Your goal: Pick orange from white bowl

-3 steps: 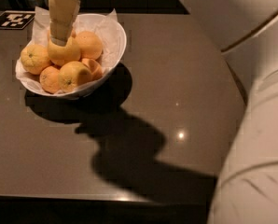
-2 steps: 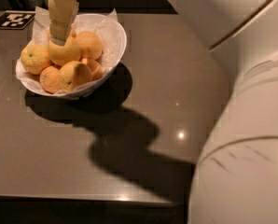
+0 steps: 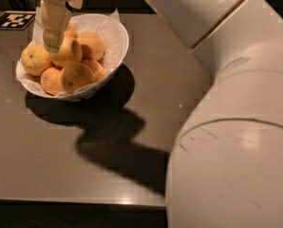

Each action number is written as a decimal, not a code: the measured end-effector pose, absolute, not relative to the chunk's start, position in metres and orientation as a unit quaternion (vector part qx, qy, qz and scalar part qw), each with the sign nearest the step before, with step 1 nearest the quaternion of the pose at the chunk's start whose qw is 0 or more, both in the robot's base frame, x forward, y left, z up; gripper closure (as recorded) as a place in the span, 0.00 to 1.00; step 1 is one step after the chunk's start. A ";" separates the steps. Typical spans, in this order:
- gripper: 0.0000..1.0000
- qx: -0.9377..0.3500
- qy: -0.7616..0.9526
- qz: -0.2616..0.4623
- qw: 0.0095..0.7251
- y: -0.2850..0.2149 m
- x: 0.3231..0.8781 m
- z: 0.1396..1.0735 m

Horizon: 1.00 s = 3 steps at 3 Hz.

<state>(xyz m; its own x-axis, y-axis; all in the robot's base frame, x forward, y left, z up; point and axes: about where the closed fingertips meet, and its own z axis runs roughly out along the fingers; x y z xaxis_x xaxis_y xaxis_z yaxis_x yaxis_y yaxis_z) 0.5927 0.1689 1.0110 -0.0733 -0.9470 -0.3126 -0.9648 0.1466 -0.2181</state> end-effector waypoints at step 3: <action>0.22 -0.653 0.741 0.025 0.158 0.188 0.608 0.976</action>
Offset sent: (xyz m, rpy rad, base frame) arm 0.0045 0.0030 -0.0462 -0.1251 0.1254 -0.0198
